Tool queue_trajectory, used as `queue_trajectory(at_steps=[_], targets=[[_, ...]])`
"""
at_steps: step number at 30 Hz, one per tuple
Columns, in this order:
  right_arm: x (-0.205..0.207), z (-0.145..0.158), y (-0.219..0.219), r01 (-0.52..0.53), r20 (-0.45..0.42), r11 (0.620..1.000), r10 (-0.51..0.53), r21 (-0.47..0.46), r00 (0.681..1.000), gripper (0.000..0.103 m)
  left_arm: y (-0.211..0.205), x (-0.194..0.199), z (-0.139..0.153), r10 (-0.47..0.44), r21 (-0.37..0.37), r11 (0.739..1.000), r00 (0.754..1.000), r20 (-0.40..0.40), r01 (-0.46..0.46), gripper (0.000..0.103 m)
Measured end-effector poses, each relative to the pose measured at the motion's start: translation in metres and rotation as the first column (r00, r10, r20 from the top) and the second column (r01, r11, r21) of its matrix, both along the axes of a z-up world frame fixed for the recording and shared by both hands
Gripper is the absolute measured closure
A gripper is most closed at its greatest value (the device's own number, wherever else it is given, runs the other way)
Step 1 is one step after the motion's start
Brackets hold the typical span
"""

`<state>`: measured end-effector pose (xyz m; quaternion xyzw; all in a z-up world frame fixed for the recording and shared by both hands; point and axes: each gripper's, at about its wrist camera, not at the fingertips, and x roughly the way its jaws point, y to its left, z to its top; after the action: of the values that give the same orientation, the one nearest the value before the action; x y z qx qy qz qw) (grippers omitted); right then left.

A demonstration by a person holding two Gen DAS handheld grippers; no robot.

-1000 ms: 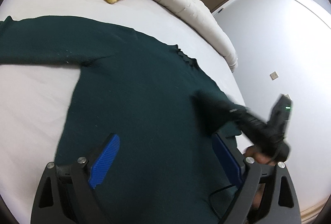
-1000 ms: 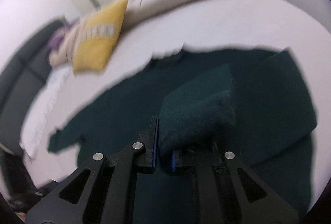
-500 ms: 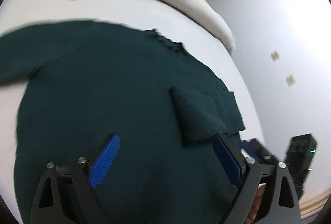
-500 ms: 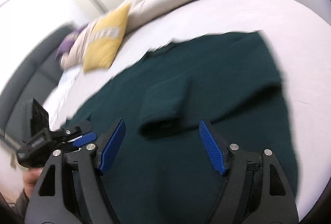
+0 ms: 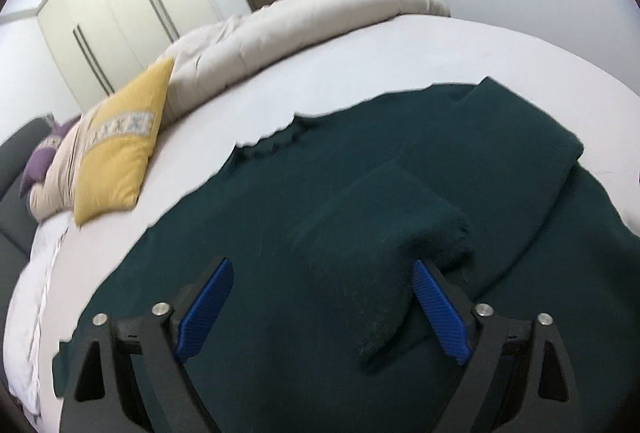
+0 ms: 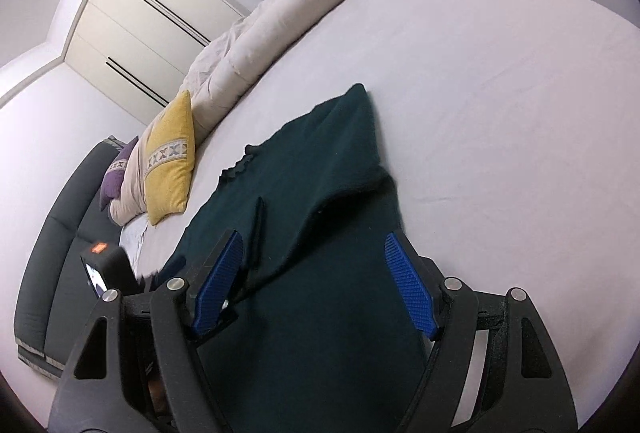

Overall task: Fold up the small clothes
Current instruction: 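Fold the held sleeve across the sweater body with the right gripper, release, then grasp the other sweater sleeve with the left gripper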

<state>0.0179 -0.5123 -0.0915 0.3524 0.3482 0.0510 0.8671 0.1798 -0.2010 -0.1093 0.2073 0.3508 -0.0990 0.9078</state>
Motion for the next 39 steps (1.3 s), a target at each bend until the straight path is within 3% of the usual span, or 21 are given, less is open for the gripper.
queue_trajectory(at_steps=[4, 7, 9, 11, 14, 16, 18, 20, 22, 23, 24, 26, 30, 32, 34, 36, 39], targets=[[-0.002, -0.001, -0.001, 0.008, 0.002, 1.000, -0.008, -0.014, 1.000, 0.030, 0.006, 0.018, -0.004, 0.008, -0.091, 0.996, 0.994, -0.110, -0.018, 0.068], [-0.001, -0.004, 0.003, 0.010, -0.005, 1.000, -0.010, -0.009, 1.000, 0.030, 0.022, 0.020, -0.002, 0.057, -0.152, 0.986, 0.992, -0.112, -0.074, 0.084], [0.002, -0.005, 0.006, 0.009, -0.006, 1.000, -0.009, -0.016, 1.000, 0.030, 0.041, 0.024, 0.001, 0.104, -0.208, 0.970, 0.987, -0.122, -0.127, 0.084], [0.003, -0.004, 0.007, 0.008, -0.007, 1.000, -0.008, -0.014, 1.000, 0.030, 0.065, 0.026, 0.004, 0.152, -0.292, 0.937, 0.977, -0.150, -0.191, 0.084], [0.006, -0.003, 0.013, 0.002, -0.008, 1.000, -0.002, -0.028, 1.000, 0.030, 0.108, 0.023, 0.003, 0.209, -0.436, 0.851, 0.951, -0.229, -0.292, 0.070], [0.009, -0.001, 0.017, 0.001, -0.014, 0.999, -0.001, -0.043, 1.000, 0.030, 0.137, 0.014, 0.000, 0.249, -0.502, 0.786, 0.928, -0.276, -0.360, 0.046], [0.012, 0.001, 0.021, -0.003, -0.014, 0.999, 0.002, -0.053, 1.000, 0.030, 0.162, 0.005, -0.003, 0.272, -0.556, 0.722, 0.908, -0.317, -0.411, 0.033], [0.016, 0.003, 0.023, -0.010, -0.018, 0.998, 0.008, -0.070, 1.000, 0.030, 0.182, 0.001, -0.001, 0.282, -0.598, 0.670, 0.896, -0.343, -0.440, 0.030], [0.020, 0.004, 0.026, -0.015, -0.023, 0.996, 0.013, -0.090, 1.000, 0.030, 0.193, 0.002, 0.005, 0.282, -0.620, 0.647, 0.895, -0.347, -0.444, 0.027], [0.023, 0.005, 0.027, -0.017, -0.026, 0.995, 0.014, -0.102, 1.000, 0.030, 0.197, 0.006, 0.006, 0.273, -0.627, 0.641, 0.895, -0.353, -0.443, 0.024], [0.025, 0.006, 0.027, -0.015, -0.024, 0.994, 0.012, -0.111, 1.000, 0.030, 0.196, 0.012, 0.004, 0.257, -0.618, 0.648, 0.891, -0.374, -0.446, 0.014], [0.028, 0.008, 0.027, -0.016, -0.022, 0.992, 0.013, -0.129, 1.000, 0.030, 0.188, 0.027, -0.006, 0.194, -0.593, 0.670, 0.876, -0.441, -0.447, 0.012], [0.035, 0.008, 0.027, -0.011, -0.029, 0.987, 0.007, -0.160, 1.000, 0.030, 0.177, 0.041, -0.019, 0.152, -0.544, 0.720, 0.863, -0.482, -0.431, 0.048], [0.037, 0.007, 0.027, -0.010, -0.034, 0.984, 0.004, -0.177, 0.999, 0.030, 0.180, 0.045, -0.019, 0.165, -0.532, 0.724, 0.859, -0.485, -0.439, 0.060], [0.040, 0.004, 0.027, -0.009, -0.041, 0.982, 0.001, -0.189, 0.999, 0.030, 0.187, 0.049, -0.018, 0.171, -0.531, 0.716, 0.852, -0.495, -0.452, 0.083], [0.043, 0.003, 0.027, -0.007, -0.044, 0.980, -0.001, -0.201, 0.999, 0.030, 0.190, 0.052, -0.015, 0.167, -0.529, 0.724, 0.857, -0.488, -0.443, 0.092], [0.053, 0.003, 0.029, -0.008, -0.045, 0.972, -0.002, -0.235, 0.999, 0.030, 0.185, 0.054, -0.002, 0.151, -0.521, 0.758, 0.883, -0.443, -0.391, 0.094]])
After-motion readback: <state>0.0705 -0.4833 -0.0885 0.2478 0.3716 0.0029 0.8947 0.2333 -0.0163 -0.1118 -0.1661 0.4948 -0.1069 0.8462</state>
